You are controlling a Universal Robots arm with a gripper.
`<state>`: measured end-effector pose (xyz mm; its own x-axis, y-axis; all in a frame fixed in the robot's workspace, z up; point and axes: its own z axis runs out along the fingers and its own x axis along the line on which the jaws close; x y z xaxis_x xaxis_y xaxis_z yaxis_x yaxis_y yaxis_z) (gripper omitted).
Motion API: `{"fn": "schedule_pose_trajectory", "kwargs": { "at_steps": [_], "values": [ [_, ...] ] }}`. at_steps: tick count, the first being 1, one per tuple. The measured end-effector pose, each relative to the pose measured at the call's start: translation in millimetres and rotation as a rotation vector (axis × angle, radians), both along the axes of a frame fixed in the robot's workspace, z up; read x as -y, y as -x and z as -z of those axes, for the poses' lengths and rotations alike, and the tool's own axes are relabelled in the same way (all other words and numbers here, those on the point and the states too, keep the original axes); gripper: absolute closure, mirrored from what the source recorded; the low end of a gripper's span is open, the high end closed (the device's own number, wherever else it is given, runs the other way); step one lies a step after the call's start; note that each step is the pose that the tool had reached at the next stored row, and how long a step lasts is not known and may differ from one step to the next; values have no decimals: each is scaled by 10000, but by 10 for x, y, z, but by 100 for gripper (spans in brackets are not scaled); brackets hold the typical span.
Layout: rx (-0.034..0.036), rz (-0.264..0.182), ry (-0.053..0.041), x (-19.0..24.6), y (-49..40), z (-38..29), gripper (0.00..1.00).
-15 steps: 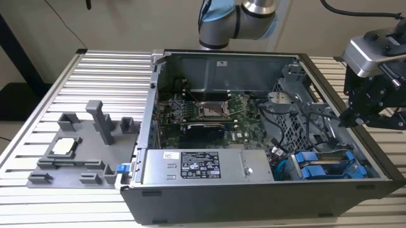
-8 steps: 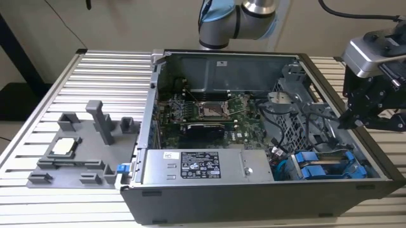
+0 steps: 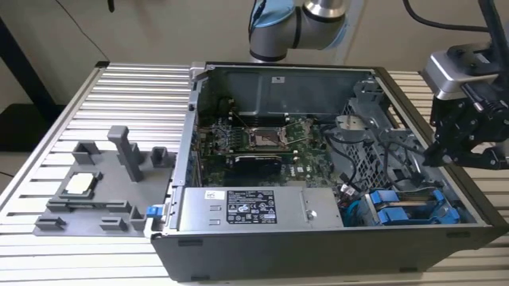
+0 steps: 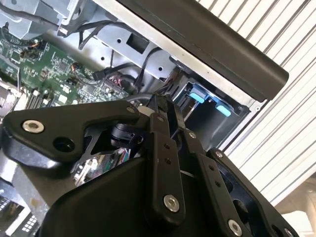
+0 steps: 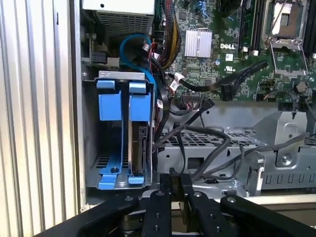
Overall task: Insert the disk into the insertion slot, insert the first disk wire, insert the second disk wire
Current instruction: 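Insert the first disk wire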
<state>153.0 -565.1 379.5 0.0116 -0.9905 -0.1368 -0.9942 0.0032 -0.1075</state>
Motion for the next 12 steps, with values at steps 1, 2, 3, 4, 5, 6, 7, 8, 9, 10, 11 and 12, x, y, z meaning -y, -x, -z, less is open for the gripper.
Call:
{"fn": "schedule_pose_trajectory", "kwargs": {
  "at_steps": [1,2,3,4,5,6,7,8,9,10,11,12],
  "values": [
    [0,111,4,0,0,11,81],
    [-1,172,12,0,2,23,81],
    [-2,206,20,0,4,34,81],
    [-7,224,30,0,5,42,81],
    [-32,230,47,1,5,46,81],
    [-88,231,87,2,6,48,81],
    [-138,232,125,2,6,49,81],
    [-171,233,154,2,7,53,81],
    [-178,238,171,3,7,62,81],
    [-179,247,180,3,8,73,81],
    [-179,259,179,5,11,87,81],
    [-179,269,179,8,13,96,81]
  ]
}}
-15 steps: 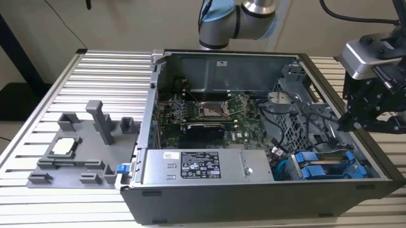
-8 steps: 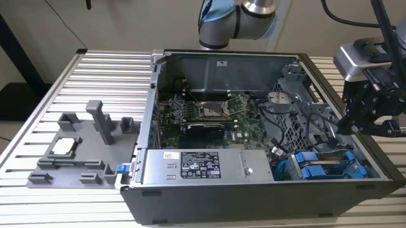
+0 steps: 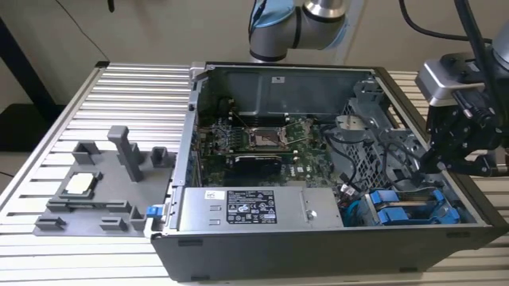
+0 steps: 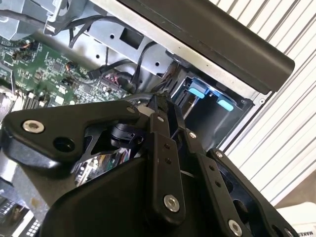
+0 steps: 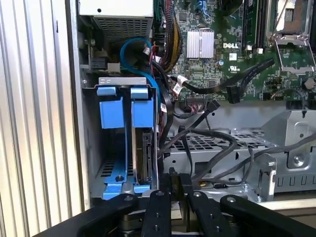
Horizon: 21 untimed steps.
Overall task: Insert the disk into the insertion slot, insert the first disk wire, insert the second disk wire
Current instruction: 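Insert the first disk wire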
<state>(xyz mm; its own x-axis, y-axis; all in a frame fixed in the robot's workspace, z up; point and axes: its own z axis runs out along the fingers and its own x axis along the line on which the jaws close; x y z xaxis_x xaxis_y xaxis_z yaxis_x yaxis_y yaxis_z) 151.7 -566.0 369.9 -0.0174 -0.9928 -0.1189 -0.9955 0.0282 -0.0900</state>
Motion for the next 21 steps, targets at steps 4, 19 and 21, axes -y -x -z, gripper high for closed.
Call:
{"fn": "schedule_pose_trajectory", "kwargs": {
  "at_steps": [4,19,21],
  "values": [
    [0,14,3,37,4,29,81],
    [1,25,33,105,4,193,81],
    [0,26,38,115,4,209,81]
  ]
}}
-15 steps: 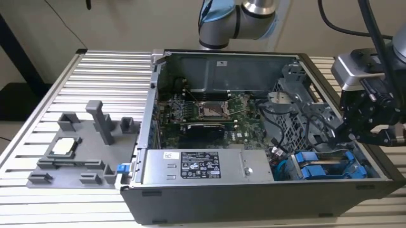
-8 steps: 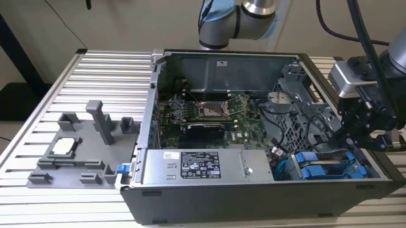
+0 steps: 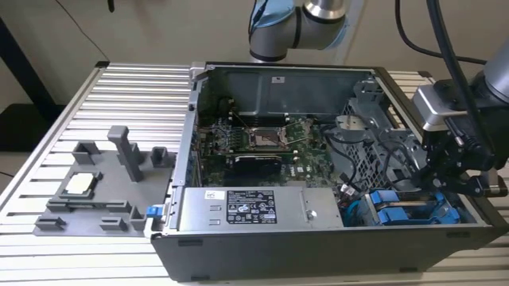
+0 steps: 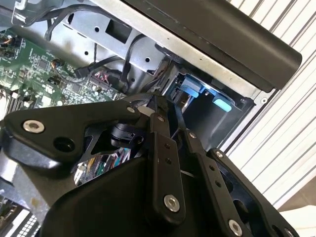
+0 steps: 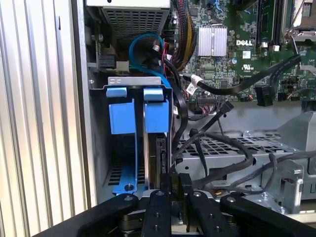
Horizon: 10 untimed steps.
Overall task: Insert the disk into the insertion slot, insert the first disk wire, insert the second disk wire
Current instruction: 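Insert the first disk wire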
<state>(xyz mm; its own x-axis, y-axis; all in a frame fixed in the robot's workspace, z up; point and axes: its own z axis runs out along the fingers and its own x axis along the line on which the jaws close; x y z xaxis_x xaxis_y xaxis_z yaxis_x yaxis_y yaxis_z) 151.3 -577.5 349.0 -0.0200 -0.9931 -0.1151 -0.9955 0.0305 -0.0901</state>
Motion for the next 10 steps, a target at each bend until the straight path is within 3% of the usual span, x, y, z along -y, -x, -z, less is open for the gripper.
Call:
{"fn": "schedule_pose_trajectory", "kwargs": {
  "at_steps": [10],
  "values": [
    [0,0,59,34,-22,50,81]
  ]
}}
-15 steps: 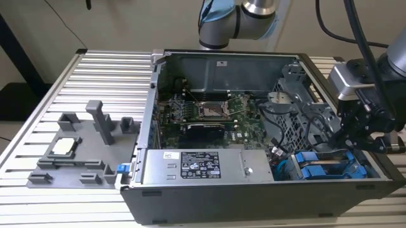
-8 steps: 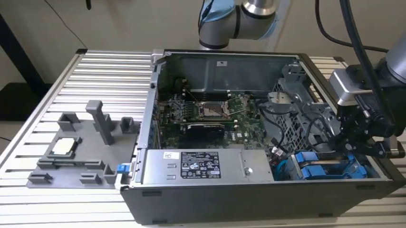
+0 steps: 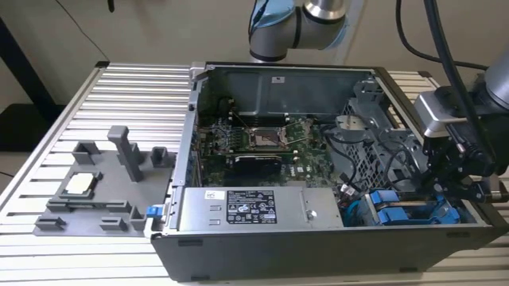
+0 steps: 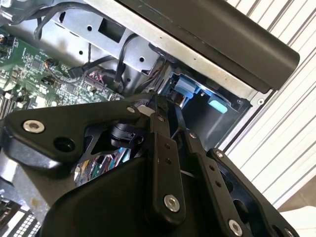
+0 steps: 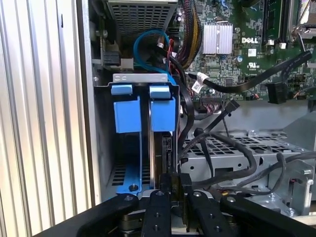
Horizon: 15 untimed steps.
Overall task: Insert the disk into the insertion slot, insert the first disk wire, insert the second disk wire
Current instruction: 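Insert the first disk wire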
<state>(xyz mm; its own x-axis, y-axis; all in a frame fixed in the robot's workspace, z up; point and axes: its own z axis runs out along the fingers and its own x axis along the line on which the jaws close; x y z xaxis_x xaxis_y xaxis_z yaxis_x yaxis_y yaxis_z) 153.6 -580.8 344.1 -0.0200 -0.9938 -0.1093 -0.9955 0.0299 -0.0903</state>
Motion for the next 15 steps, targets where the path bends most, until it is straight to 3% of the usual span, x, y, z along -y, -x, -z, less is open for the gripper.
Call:
{"fn": "schedule_pose_trajectory", "kwargs": {
  "at_steps": [15],
  "values": [
    [0,-1,34,4,-7,48,81]
  ]
}}
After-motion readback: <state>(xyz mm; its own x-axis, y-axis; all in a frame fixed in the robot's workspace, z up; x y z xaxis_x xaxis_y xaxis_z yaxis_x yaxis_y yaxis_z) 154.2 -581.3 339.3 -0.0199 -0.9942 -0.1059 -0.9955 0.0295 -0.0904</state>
